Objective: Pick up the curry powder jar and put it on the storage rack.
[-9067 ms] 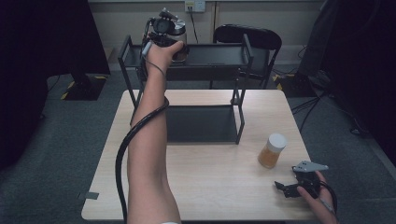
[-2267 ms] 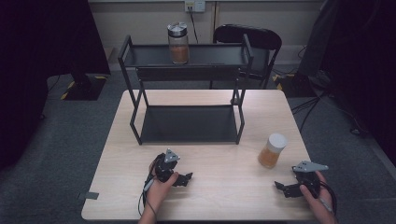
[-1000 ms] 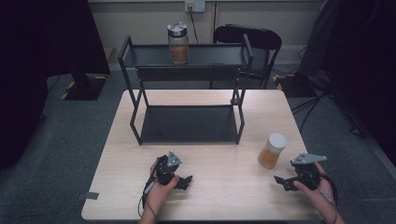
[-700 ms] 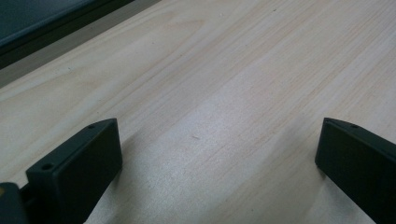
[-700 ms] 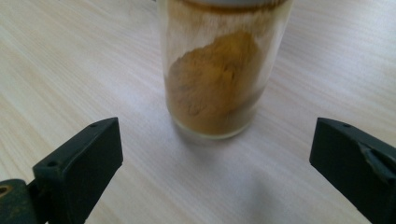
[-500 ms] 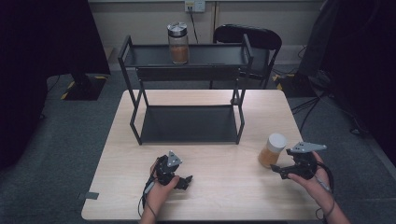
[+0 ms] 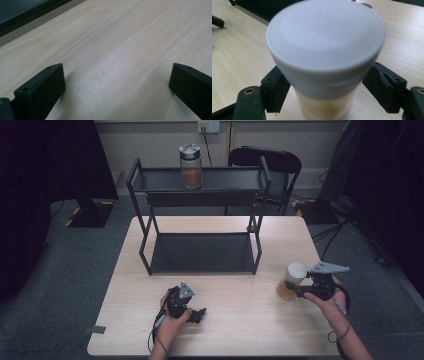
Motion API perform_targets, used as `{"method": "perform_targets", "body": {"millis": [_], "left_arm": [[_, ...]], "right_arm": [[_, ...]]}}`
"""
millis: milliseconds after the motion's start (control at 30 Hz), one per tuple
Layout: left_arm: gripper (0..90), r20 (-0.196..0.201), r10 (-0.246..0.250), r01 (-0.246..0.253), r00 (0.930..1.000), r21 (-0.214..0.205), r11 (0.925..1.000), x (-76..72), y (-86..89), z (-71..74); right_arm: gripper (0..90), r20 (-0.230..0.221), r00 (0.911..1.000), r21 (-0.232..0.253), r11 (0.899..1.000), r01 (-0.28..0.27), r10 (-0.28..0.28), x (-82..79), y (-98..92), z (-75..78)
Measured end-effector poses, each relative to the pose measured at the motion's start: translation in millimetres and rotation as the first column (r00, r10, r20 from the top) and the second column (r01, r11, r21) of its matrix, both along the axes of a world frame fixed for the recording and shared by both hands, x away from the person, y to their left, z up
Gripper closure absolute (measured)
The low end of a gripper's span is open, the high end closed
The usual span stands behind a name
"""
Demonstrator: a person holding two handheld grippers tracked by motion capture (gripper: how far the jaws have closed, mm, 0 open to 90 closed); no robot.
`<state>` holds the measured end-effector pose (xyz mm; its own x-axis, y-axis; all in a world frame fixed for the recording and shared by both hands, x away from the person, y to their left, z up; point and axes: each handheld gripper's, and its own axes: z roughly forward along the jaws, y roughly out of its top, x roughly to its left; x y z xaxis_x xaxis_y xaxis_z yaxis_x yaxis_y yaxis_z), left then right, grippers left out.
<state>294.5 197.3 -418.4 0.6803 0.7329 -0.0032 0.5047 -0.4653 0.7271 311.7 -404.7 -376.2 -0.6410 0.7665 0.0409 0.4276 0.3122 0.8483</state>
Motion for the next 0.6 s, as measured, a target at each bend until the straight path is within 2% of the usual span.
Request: {"method": "perform_targets", "body": {"millis": [133, 167, 300, 600], "left_arm": [[0.0, 0.000, 0.000, 0.000, 1.0000, 0.000, 1.0000, 0.0, 0.0, 0.0], [0.0, 0.000, 0.000, 0.000, 1.0000, 0.000, 1.0000, 0.0, 0.0, 0.1], [0.0, 0.000, 0.000, 0.000, 1.0000, 0.000, 1.0000, 0.0, 0.0, 0.0], [0.0, 0.000, 0.000, 0.000, 1.0000, 0.000, 1.0000, 0.0, 0.0, 0.0]], "right_arm": [[34.1, 0.025, 0.9995, 0.003, 1.000, -0.019, 0.019, 2.1, 3.2, -2.5], [34.6, 0.040, 0.9989, -0.014, 1.000, -0.023, 0.024, 1.1, 5.1, -2.5], [34.9, 0.051, 0.9983, -0.017, 0.999, -0.028, 0.029, -0.4, 6.7, -3.1], [35.1, 0.045, 0.9956, -0.027, 0.996, -0.081, 0.082, -3.7, 16.1, -0.3]]}}
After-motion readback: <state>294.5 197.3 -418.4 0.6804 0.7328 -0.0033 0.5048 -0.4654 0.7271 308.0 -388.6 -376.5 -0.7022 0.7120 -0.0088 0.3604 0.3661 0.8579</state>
